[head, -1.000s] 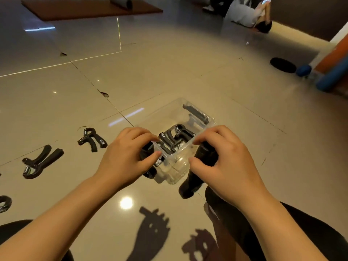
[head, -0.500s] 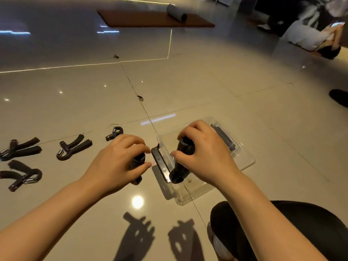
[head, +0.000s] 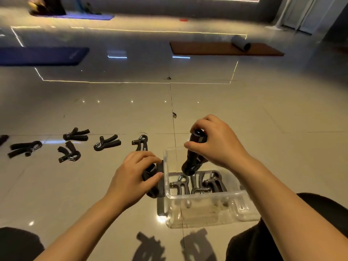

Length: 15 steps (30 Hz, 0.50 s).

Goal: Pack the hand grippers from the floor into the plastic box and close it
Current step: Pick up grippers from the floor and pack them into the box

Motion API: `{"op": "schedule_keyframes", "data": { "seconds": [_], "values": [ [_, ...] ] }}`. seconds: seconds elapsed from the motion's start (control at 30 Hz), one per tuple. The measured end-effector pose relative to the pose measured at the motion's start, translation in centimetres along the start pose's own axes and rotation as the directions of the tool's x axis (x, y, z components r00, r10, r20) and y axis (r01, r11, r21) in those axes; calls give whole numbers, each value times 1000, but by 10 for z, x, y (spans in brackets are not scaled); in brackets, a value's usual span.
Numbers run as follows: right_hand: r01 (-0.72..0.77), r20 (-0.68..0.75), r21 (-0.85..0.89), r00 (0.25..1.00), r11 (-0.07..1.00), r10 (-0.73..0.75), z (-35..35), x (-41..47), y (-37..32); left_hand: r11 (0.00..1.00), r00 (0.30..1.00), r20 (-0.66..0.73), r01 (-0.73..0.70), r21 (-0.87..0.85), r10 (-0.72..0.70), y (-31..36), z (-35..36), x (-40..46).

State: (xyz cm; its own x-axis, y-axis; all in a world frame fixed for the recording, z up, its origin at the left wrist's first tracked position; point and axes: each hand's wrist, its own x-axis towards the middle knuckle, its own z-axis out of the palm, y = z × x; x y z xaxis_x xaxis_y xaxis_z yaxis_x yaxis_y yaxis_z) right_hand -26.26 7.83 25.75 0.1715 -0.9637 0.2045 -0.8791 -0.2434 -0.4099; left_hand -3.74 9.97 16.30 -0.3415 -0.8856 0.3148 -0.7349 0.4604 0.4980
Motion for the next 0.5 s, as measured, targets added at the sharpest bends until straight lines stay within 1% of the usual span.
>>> {"op": "schedule_keyframes", "data": {
  "seconds": [0.13,0.23,0.33,0.5],
  "values": [
    [81,-16,-13,997,997,-81,-33,-3,27,999,1000,-14,-7,33,8,53,6,16],
    [120,2,-10,993,993,-120,-50,-9,48,993,998,-47,-35,110,41,82,4,27],
    [117,46,-2,992,993,-116,-63,-13,71,984,997,-35,-58,166,64,104,1,36],
    [104,119,-43,988,994,-98,-66,-7,103,968,994,-12,-99,229,105,123,-5,61]
  ]
}}
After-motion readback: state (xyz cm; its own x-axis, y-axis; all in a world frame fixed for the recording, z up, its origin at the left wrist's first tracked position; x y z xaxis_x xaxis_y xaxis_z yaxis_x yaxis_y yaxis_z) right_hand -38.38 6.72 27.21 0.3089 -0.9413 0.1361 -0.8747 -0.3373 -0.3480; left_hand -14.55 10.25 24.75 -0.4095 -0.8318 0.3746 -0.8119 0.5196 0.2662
